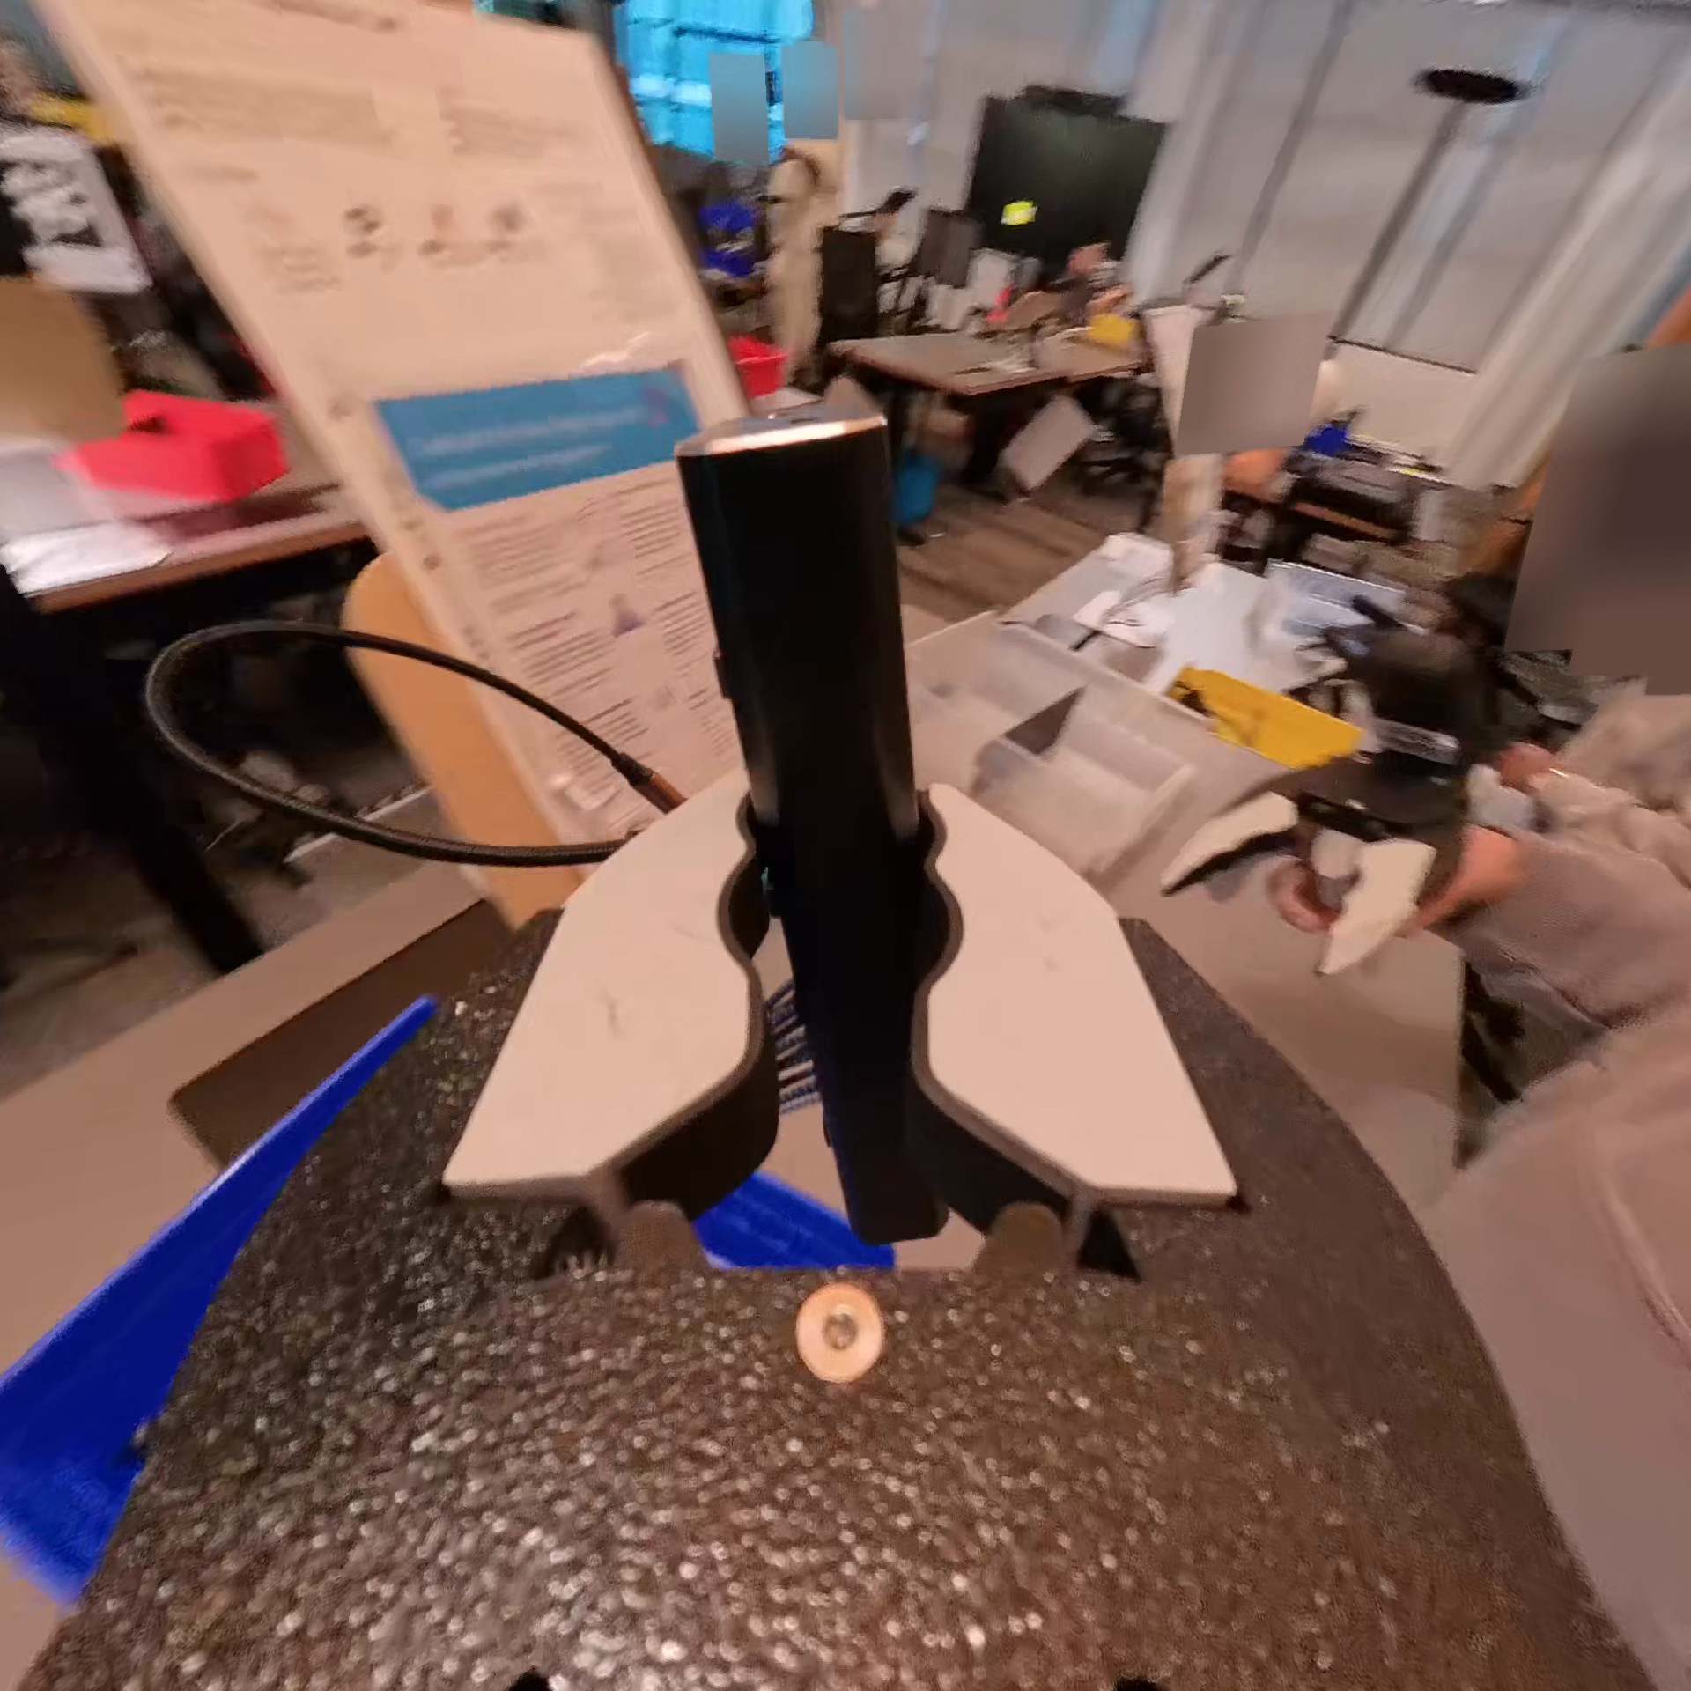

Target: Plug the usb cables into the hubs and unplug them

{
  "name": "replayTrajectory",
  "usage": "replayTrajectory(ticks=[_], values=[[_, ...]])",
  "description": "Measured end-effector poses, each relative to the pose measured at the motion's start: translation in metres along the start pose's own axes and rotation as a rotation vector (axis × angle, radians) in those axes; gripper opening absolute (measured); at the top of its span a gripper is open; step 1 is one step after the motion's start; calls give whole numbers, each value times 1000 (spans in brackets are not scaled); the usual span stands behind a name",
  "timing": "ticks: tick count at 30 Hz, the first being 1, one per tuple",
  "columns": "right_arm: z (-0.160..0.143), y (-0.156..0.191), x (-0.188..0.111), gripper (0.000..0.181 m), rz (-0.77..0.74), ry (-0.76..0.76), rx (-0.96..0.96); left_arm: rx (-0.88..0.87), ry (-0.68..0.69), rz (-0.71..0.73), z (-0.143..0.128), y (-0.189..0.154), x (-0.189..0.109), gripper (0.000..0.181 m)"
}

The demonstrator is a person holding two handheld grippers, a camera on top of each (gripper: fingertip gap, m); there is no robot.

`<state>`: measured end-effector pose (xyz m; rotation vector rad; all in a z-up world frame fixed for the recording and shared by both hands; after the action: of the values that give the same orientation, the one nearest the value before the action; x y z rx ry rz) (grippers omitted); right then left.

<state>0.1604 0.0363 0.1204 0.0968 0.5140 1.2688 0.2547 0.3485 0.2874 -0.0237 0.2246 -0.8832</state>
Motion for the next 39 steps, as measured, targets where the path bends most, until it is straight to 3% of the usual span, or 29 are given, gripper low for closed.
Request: replayTrajectory(ticks=[1, 6, 10, 12, 15, 18, 20, 22, 24, 28, 32, 35, 39], values=[[12, 6, 4, 85, 25, -16, -32, 40, -9, -46, 3, -12, -1, 28], [94, 40, 6, 87, 68, -161, -238, 277, -4, -163, 5, -78, 17, 28], [149, 77, -2, 72, 122, -316, -436, 531, -2, -174, 5, -133, 41, 28], [159, 81, -2, 71, 113, -305, -480, 620, -25, -223, 4, -159, 51, 28], [167, 87, -17, 60, 134, -407, -520, 709, -18, -316, -7, -191, 64, 28], [147, 95, -25, 53, 242, -357, -577, 765, 12, -404, -29, -213, 76, 28], [129, 101, -27, 30, 274, -311, -664, 719, 22, -467, -44, -219, 83, 28], [117, 100, -28, 29, 202, -298, -728, 650, -7, -524, -57, -221, 89, 28], [111, 97, -26, 28, 165, -296, -665, 592, -47, -513, -65, -220, 94, 29], [105, 75, -20, 28, -50, -308, -534, 520, -77, -208, -78, -208, 112, 45], [101, 52, -15, 28, -291, -339, -396, 391, 21, 147, -106, -202, 126, 63], [98, 44, -14, 28, -364, -378, -319, 159, -8, 188, -121, -207, 135, 66], [94, 38, -15, 28, -408, -420, -288, -93, -9, 78, -133, -207, 142, 68]])
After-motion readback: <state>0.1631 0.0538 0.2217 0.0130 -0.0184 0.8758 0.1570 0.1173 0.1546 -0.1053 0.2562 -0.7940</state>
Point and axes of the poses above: each gripper's, where its closed fingertips meet, x out along the fingers, z out of its top, y = z × x across the jaws, the point moved 5 cm from there along -x, back along the fingers, and after that the axes turned 5 degrees about z, right-handed, at the moved point
